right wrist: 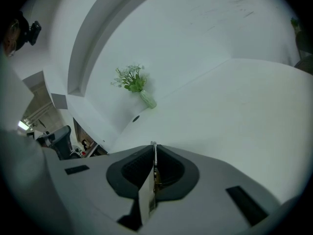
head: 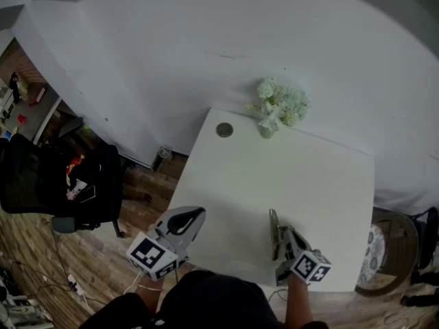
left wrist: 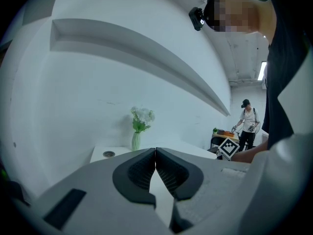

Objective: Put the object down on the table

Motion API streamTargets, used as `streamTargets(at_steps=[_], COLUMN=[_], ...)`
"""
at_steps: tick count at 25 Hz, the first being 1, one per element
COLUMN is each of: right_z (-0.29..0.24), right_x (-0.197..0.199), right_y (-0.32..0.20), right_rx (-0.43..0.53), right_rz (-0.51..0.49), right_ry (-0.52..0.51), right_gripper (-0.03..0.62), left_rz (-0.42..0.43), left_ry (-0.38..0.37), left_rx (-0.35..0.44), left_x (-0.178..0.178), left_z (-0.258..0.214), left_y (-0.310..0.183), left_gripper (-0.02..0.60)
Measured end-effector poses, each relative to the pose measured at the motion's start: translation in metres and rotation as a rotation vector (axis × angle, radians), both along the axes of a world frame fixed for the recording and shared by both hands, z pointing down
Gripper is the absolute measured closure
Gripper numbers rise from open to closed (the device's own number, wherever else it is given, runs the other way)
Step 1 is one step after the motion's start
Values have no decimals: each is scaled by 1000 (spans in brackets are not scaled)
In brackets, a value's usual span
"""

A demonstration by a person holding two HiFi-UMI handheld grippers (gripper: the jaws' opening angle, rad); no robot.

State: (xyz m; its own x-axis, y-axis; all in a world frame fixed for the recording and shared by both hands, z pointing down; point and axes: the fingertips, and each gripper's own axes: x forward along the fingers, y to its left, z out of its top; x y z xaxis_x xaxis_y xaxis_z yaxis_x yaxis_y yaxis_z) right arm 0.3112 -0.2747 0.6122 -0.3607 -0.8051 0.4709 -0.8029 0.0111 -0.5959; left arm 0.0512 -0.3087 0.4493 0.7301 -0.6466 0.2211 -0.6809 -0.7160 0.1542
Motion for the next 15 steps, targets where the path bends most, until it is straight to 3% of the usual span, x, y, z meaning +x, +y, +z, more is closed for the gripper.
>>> streamTargets(at_steps=[13,15], right_z=[6,5], right_x=[8,9], right_y=[-3,-4], right_rx=[-8,0], right_rz=[1,0], right_ry=[43,61], right_gripper=[556,522], left_rz=[7,9], left_ry=[-12,-13], left_rx=[5,6], left_x=[4,4], left_z=[-1,-2], left_y=[-1,0], left_gripper=[583,583])
